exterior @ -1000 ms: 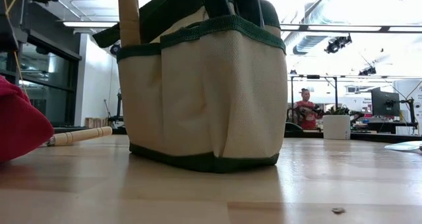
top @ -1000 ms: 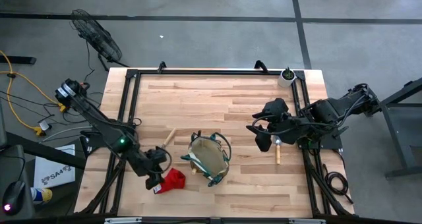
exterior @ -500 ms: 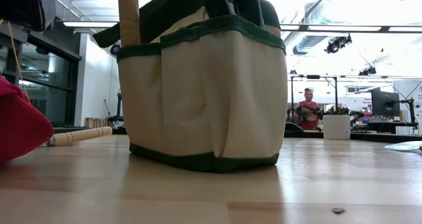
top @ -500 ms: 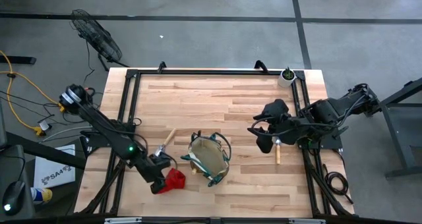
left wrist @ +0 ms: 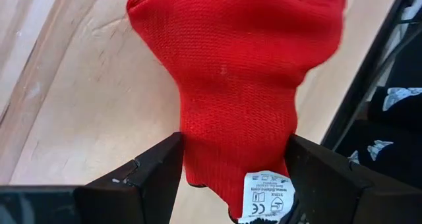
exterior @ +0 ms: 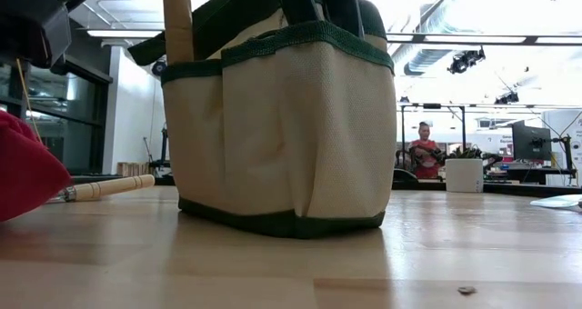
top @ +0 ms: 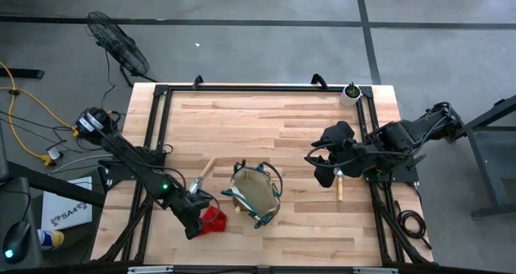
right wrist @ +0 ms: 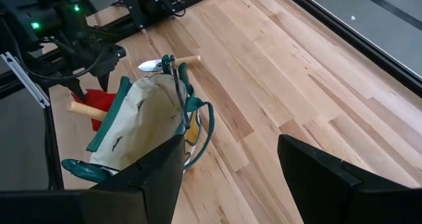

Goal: Pick & Place Garden tools in Gardening bag
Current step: Put the red gloves into the light brown gardening bag

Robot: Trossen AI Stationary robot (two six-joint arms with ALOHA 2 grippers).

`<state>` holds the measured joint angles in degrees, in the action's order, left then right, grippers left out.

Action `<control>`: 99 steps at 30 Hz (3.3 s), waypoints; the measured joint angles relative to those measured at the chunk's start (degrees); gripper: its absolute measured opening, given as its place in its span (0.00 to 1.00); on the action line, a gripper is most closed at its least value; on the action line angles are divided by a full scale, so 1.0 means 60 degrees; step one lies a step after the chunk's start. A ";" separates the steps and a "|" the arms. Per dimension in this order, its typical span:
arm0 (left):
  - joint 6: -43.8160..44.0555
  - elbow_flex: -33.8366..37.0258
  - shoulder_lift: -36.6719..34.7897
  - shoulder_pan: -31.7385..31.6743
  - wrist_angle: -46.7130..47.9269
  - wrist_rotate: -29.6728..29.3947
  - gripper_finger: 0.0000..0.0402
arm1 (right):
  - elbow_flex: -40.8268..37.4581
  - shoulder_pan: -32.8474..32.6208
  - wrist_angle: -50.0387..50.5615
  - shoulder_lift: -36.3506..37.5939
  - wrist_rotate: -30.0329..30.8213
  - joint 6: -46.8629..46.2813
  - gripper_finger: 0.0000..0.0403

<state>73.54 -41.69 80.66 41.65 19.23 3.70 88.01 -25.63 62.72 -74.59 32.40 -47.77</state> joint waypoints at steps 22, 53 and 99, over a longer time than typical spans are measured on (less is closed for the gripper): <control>-0.0029 -0.0007 0.0470 0.0000 -0.0107 -0.0036 0.05 | 0.0000 0.0000 -0.0005 0.0000 0.0000 -0.0106 0.58; -0.7905 -0.7573 0.0263 -0.0648 0.8247 -0.6312 0.01 | 0.0000 -0.0004 0.0007 0.0000 0.0011 0.0033 0.58; -1.6337 -0.7630 0.2798 -0.3876 0.5251 -0.2783 0.36 | 0.0000 0.0000 0.0095 0.0000 0.0036 -0.0535 0.58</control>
<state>-24.48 -87.47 97.45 18.39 50.73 -12.99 88.01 -25.63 63.29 -74.59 32.62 -50.98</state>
